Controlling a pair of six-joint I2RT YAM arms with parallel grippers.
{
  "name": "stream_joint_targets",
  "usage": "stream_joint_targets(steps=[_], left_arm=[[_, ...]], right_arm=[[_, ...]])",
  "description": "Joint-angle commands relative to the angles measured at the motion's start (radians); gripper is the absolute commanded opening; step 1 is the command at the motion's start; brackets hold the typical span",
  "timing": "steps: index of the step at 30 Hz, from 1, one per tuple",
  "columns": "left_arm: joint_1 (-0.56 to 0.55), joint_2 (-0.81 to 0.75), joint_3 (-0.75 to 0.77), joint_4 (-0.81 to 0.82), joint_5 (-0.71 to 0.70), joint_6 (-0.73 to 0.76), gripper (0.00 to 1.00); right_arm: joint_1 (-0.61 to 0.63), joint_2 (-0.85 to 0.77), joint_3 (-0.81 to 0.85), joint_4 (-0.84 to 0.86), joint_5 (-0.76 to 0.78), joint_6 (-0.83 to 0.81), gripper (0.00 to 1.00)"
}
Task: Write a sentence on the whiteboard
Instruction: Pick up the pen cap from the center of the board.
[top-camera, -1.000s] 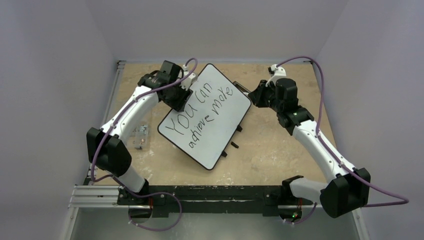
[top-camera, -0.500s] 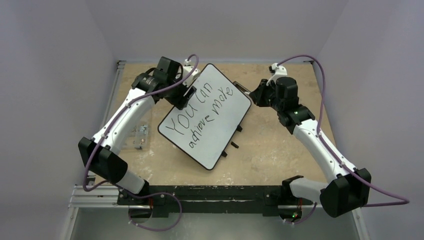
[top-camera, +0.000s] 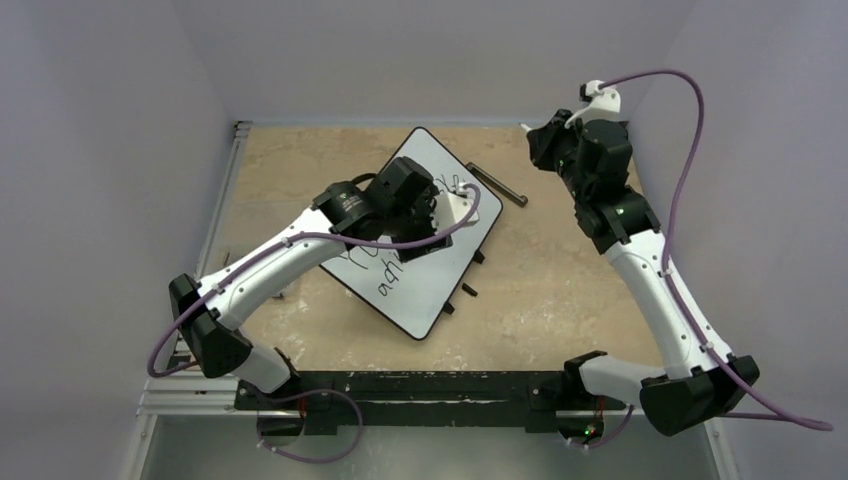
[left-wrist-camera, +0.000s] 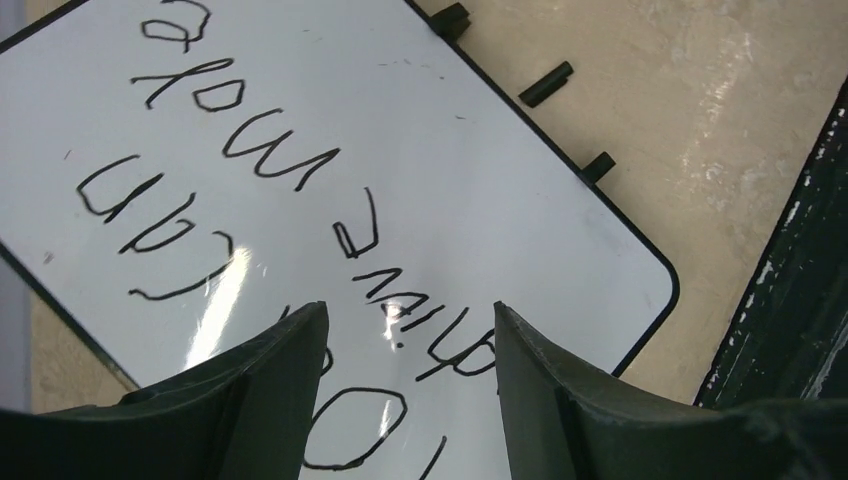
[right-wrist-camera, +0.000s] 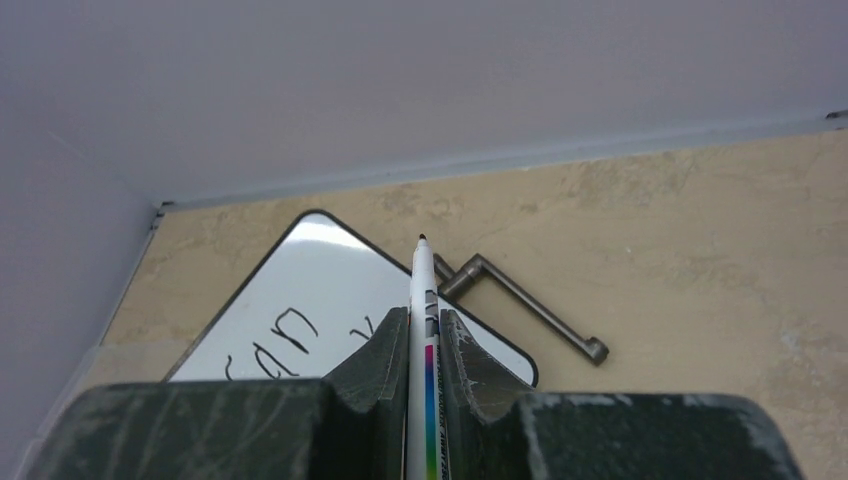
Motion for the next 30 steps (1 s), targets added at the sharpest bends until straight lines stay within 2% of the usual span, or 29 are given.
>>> stream_joint_targets(steps=[1, 6, 10, 17, 22, 30], left_arm=[[-0.057, 0.030, -0.056, 0.083, 0.091, 0.103, 0.60], [-0.125, 0.065, -0.129, 0.228, 0.152, 0.190, 0.58], [-0.159, 0.158, -0.090, 0.234, 0.169, 0.215, 0.56], [-0.185, 0.334, -0.005, 0.208, 0.185, 0.256, 0.51], [-0.186, 0.404, 0.024, 0.213, 0.180, 0.283, 0.46], [-0.186, 0.486, 0.080, 0.201, 0.177, 0.306, 0.45]], right_arm=[[-0.001, -0.025, 0.161, -0.006, 0.111, -0.021, 0.00], [-0.001, 0.000, 0.298, -0.050, 0.120, -0.018, 0.00], [-0.001, -0.003, 0.344, -0.062, 0.079, 0.002, 0.00], [-0.001, -0.042, 0.327, -0.078, 0.029, 0.014, 0.00], [-0.001, -0.070, 0.305, -0.090, 0.013, 0.015, 0.00], [-0.002, -0.110, 0.262, -0.090, -0.007, 0.021, 0.00]])
